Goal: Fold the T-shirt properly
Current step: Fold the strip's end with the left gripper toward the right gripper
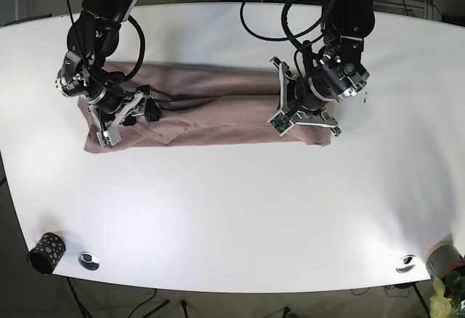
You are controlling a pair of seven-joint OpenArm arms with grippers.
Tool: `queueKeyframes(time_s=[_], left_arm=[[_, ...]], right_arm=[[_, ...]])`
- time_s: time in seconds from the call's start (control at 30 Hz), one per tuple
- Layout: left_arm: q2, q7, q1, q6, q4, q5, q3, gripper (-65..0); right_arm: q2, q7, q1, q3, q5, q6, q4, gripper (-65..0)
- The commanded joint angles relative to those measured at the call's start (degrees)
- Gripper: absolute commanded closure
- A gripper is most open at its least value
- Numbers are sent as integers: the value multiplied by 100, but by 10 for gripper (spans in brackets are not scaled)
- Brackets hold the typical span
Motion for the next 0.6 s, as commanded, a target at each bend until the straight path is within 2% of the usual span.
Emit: queueKeyframes(time_s=[0.0,0.1,0.43,0.57], left_arm=[[215,-125,-117,-6,117,-64,11,0],[461,-125,-170,-6,108,-38,11,-1],[743,-143,-355,-6,-226,-82,20,-4],[716,-503,-425,-6,-903,-82,275,-4]], right_arm=[[27,-122,42,2,-60,-7,38,-388],[27,-122,42,2,-60,-7,38,-387],[27,-122,42,2,-60,-7,38,-387],[27,-122,42,2,-60,-7,38,-387]])
